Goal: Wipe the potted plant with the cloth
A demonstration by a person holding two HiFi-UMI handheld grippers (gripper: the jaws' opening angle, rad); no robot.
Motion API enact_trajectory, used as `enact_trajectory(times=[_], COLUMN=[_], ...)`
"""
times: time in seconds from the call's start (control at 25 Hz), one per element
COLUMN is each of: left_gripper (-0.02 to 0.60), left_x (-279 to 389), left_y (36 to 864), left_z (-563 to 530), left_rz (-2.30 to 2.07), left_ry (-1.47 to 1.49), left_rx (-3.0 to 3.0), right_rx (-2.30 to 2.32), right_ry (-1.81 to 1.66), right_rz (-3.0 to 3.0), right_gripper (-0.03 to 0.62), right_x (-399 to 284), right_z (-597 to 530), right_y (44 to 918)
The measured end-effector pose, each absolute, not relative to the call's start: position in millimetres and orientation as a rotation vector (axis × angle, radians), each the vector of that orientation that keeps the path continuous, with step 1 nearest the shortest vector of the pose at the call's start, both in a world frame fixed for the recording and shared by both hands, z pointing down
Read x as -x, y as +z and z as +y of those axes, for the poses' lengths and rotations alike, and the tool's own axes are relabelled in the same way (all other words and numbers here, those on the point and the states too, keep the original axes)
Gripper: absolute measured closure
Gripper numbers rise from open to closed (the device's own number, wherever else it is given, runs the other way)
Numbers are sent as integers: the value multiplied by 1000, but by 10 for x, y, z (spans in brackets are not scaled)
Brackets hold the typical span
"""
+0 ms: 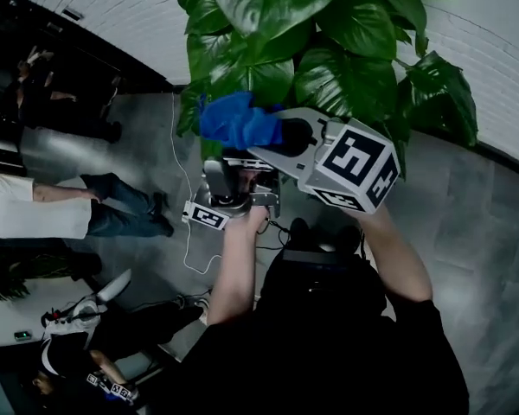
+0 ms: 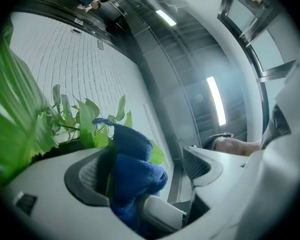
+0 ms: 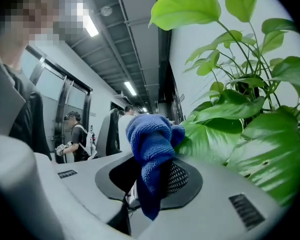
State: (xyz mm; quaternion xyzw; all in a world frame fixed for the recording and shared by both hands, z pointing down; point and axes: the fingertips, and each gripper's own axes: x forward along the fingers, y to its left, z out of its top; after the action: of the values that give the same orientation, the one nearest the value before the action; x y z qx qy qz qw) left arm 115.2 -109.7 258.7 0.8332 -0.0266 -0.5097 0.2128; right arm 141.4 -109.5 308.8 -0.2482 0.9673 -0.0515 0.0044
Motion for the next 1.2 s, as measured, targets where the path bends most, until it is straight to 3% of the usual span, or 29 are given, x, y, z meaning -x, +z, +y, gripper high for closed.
enact_trajectory(times=[0.6,1.2], left_gripper=[135,137], left_x=[-1230,-543], left_y=[2841,2827], left_z=[-873,61], left_rz=[-111,40], left_ry=[-1302,-1257], left_rx=[-2299,-2207], right_rx=[675,811], right_ry=[-260,-537], right_rz=[3040,2339], right_gripper=[479,476], right_x=[-1446,-1849], right_z=[-585,371], right_y=[3381,3011])
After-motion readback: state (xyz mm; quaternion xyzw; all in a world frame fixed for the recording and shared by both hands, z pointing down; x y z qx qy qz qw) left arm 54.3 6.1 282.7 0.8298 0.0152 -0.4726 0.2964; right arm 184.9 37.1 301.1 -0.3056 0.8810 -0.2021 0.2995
